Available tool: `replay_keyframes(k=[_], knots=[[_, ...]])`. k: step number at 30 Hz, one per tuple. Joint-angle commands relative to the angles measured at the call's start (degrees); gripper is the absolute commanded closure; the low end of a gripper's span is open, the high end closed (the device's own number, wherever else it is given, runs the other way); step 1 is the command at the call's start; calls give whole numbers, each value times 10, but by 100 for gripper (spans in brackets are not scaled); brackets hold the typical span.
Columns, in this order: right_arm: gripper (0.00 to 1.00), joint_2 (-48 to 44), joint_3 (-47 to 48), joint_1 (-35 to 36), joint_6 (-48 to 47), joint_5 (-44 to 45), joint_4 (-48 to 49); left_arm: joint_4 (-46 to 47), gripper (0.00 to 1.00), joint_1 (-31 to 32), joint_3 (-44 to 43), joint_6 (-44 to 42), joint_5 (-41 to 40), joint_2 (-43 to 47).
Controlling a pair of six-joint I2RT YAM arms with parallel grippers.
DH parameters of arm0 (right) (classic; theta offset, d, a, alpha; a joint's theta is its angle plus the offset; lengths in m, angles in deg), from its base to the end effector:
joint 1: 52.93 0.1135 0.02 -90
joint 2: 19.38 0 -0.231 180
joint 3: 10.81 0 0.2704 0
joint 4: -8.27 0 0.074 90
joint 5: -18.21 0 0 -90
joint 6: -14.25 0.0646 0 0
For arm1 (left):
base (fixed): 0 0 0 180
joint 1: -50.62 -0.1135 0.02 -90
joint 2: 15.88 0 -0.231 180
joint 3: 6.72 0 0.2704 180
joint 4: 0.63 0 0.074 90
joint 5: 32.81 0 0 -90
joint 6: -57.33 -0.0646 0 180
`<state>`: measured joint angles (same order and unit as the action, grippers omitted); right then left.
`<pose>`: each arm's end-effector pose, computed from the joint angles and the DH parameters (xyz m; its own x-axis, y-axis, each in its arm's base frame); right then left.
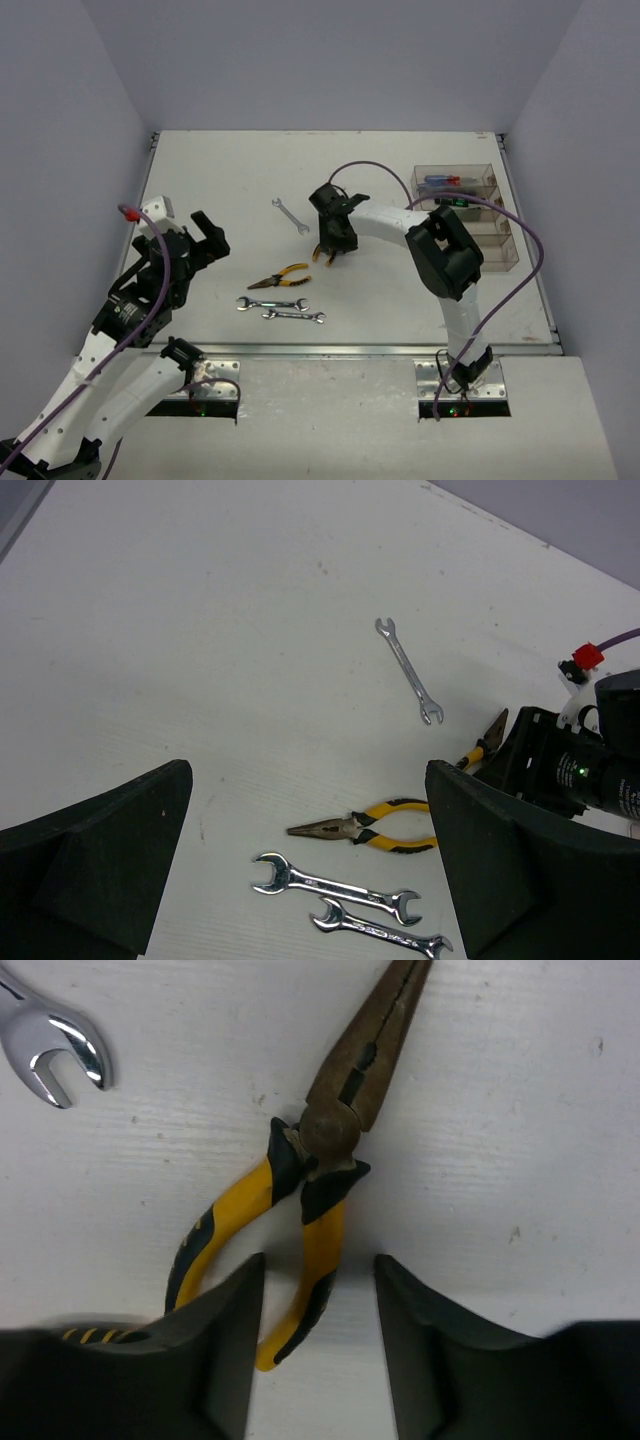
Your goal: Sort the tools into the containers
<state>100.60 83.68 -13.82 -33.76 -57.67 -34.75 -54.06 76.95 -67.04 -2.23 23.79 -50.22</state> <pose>0.3433 0.2587 0.0701 -0.8995 0.1049 -0.4241 0.0799 0.9939 0.0764 0.1824 -0.0506 0.3033 -0.3220 -0.3126 -0.8937 -0.2675 0.9355 -0.2308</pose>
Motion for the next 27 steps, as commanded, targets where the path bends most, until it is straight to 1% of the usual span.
replay_keyframes(k=[1, 2, 3, 4, 5, 6, 7, 8, 13, 16, 18, 21, 27], knots=[[62, 27, 16, -13, 57, -18, 8, 14, 0, -6, -5, -3, 2, 11], [64, 26, 8, -15, 58, -13, 9, 13, 0, -6, -5, -3, 2, 12], [76, 21, -1, -14, 66, -11, 13, 14, 0, -6, -5, -3, 2, 15], [84, 18, -7, -14, 71, -11, 16, 14, 0, -6, -5, -3, 2, 17], [87, 17, -10, -14, 72, -13, 15, 14, 0, -6, -5, -3, 2, 18], [96, 16, -11, -13, 75, -15, 13, 14, 0, -6, -5, -3, 2, 20], [100, 14, -12, -13, 75, -15, 9, 14, 0, -6, -5, -3, 2, 22], [100, 11, -13, -12, 74, -13, 4, 14, 0, -6, -5, -3, 2, 24], [100, -69, -67, -17, 71, -21, 41, 16, 0, -6, -3, -3, 1, 36], [100, -108, -115, -43, 78, -59, 73, 16, 0, -6, -4, -3, 2, 38], [100, -147, -163, -64, 96, -100, 128, 16, 0, -6, -3, -3, 3, 38], [100, -212, -223, -82, 102, -120, 170, 17, 0, -6, -3, -3, 3, 42], [100, -286, -251, -107, 92, -134, 172, 16, 0, -6, -3, -3, 2, 46]])
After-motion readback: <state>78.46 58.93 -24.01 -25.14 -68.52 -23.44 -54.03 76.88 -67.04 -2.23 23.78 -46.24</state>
